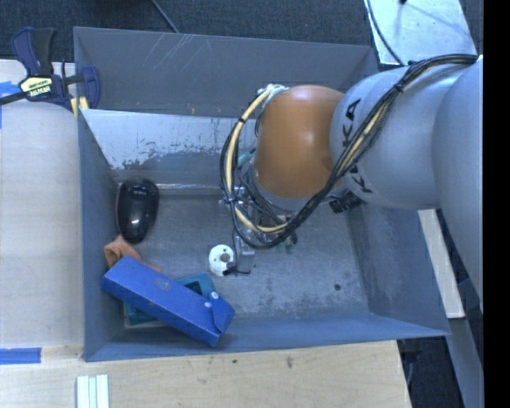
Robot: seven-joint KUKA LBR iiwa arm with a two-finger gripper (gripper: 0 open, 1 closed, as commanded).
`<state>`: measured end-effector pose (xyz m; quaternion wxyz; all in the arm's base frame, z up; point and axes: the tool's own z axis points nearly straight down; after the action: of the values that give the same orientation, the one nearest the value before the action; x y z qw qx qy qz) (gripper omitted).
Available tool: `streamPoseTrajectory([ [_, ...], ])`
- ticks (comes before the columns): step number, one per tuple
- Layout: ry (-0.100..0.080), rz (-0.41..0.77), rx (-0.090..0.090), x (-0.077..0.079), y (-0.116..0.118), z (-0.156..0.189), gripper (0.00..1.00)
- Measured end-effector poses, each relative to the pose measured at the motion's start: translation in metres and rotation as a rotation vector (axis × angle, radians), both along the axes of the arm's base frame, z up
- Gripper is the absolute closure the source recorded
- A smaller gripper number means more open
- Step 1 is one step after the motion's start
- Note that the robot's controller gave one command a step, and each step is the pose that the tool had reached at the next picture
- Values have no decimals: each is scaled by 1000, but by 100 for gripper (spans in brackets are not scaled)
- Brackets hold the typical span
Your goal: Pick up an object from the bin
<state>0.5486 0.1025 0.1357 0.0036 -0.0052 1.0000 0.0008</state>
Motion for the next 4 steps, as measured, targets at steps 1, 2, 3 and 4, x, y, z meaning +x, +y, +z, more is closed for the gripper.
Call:
streamPoseTrajectory([
  [1,4,68,-2,16,-1,-65,0],
  [2,4,28,0,19,-1,-64,100],
  [3,4,28,0,19,-1,-64,100],
  [4,5,27,-1,19,-2,-61,100],
])
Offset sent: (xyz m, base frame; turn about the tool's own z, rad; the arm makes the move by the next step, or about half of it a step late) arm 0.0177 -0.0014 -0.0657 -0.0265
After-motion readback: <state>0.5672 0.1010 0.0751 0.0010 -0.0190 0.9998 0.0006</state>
